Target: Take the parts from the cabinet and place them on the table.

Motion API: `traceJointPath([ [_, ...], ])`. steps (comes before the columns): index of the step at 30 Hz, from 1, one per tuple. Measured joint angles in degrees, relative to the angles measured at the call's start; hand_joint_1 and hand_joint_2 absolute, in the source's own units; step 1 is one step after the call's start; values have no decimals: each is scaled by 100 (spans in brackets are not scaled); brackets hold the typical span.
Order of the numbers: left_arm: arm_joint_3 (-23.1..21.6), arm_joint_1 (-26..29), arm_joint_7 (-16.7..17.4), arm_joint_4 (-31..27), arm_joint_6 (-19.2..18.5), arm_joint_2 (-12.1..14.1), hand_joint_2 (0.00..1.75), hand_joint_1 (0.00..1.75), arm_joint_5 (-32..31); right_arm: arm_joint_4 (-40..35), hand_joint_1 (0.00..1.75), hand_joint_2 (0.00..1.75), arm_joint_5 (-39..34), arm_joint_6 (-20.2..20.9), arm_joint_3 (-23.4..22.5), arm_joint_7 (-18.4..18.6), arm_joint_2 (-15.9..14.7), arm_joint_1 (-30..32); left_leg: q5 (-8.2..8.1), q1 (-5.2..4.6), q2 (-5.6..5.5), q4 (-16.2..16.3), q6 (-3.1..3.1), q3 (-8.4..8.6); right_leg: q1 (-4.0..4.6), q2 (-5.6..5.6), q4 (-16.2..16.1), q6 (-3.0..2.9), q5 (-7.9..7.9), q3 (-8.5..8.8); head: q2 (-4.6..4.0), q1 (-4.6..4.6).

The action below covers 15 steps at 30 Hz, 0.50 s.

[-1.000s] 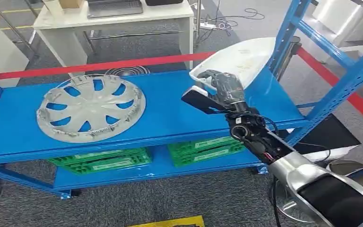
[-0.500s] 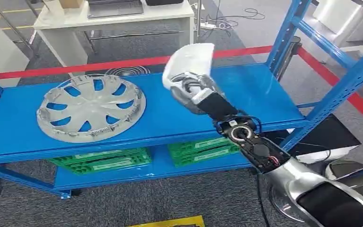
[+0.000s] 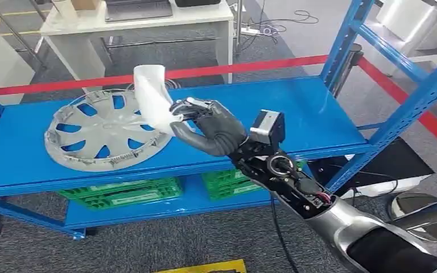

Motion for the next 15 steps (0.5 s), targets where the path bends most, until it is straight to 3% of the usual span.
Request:
traceJointPath([
  [5, 0, 0, 0, 0, 0, 0, 175, 0, -2, -81, 175, 175, -39, 45, 44, 2, 20, 19, 0, 0, -1, 0, 0, 0, 0, 0, 0, 0, 0, 0, 0, 0],
  [10, 2, -4, 0, 0, 7, 0, 175, 0, -57, -116, 175, 175, -717, 783, 144, 50, 98, 17, 0, 0, 0, 0, 0, 0, 0, 1, 1, 0, 0, -1, 0, 0],
  [15, 2, -5, 0, 0, 13, -2, 175, 0, -107, -214, 175, 175, -1045, 1038, 308, 59, 155, 21, 0, 0, -1, 0, 0, -2, 1, 0, 0, 0, 0, 0, 0, 2],
])
